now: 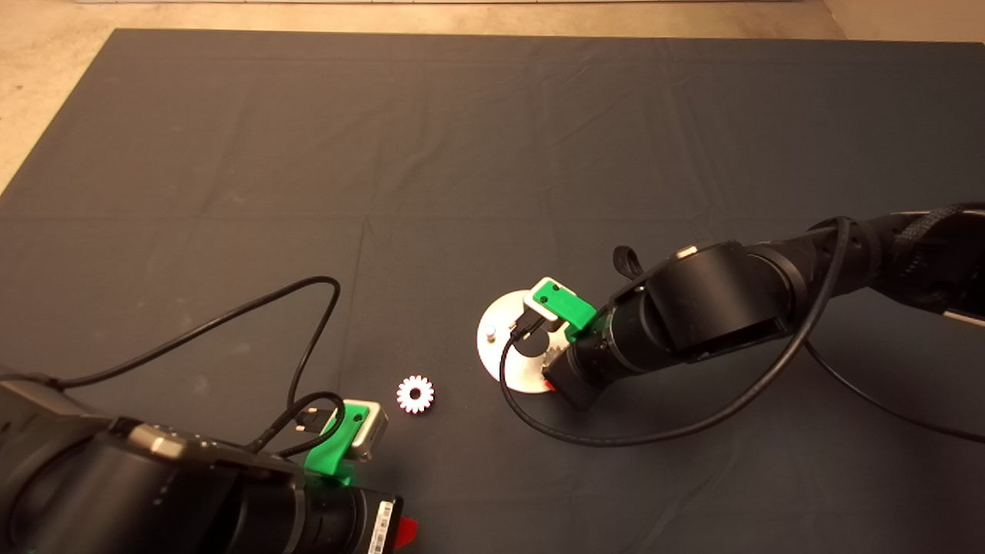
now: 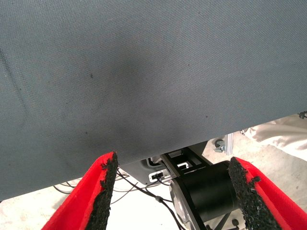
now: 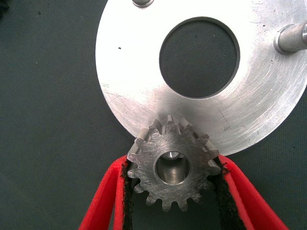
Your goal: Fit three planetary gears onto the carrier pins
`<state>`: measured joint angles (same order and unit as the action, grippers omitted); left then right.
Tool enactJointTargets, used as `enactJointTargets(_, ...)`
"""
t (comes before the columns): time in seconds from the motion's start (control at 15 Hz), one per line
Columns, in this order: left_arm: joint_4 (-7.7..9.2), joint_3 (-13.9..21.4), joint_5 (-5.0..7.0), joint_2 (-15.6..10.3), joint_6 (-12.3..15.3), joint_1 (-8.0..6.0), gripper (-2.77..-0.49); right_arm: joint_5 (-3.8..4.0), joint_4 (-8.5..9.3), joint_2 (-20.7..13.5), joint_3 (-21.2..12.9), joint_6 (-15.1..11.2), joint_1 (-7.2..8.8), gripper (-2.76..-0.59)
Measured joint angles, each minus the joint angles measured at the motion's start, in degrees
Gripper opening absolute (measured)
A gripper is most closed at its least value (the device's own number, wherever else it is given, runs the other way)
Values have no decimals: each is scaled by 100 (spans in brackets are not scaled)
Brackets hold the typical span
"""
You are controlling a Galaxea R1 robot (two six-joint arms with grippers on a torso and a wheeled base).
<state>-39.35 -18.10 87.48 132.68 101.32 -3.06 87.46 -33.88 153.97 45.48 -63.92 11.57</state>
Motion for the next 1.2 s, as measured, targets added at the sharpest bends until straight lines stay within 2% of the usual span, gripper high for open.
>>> enactJointTargets(0.67,2,0,0,-22,0,-32,-164,-5,-5,2,0,2,-33,-243)
enactJointTargets(0.93,2,0,-2,-49,-2,-32,-164,30,-5,2,2,46,-116,-243)
enactJointTargets(1.2,2,0,0,-51,-5,-32,-164,37,-5,2,7,69,-123,-243)
